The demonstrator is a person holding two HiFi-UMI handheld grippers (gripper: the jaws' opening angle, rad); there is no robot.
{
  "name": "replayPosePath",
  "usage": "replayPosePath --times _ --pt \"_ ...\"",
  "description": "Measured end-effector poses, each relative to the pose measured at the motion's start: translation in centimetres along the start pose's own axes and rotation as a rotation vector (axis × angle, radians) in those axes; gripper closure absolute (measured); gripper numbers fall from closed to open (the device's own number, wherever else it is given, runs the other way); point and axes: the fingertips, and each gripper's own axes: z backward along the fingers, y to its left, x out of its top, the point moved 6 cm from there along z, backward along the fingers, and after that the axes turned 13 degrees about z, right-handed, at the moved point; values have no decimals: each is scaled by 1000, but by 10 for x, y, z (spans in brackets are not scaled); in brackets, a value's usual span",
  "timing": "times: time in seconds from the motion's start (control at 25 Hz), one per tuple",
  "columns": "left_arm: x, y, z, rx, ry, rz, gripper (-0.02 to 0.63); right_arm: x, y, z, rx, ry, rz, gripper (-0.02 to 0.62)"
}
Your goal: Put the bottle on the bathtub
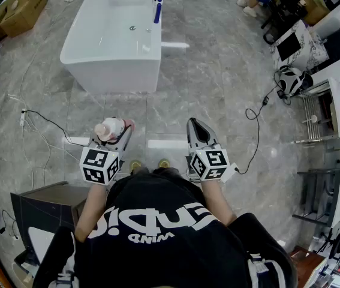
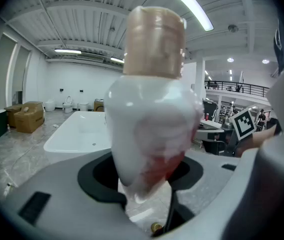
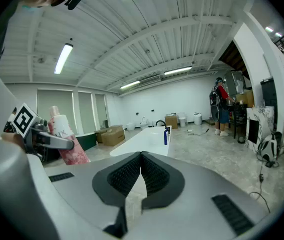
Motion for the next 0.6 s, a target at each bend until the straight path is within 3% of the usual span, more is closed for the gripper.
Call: replayPosePath --times 0.6 --pt "14 41 -22 -73 14 -17 371 -3 24 -39 -42 -5 -19 571"
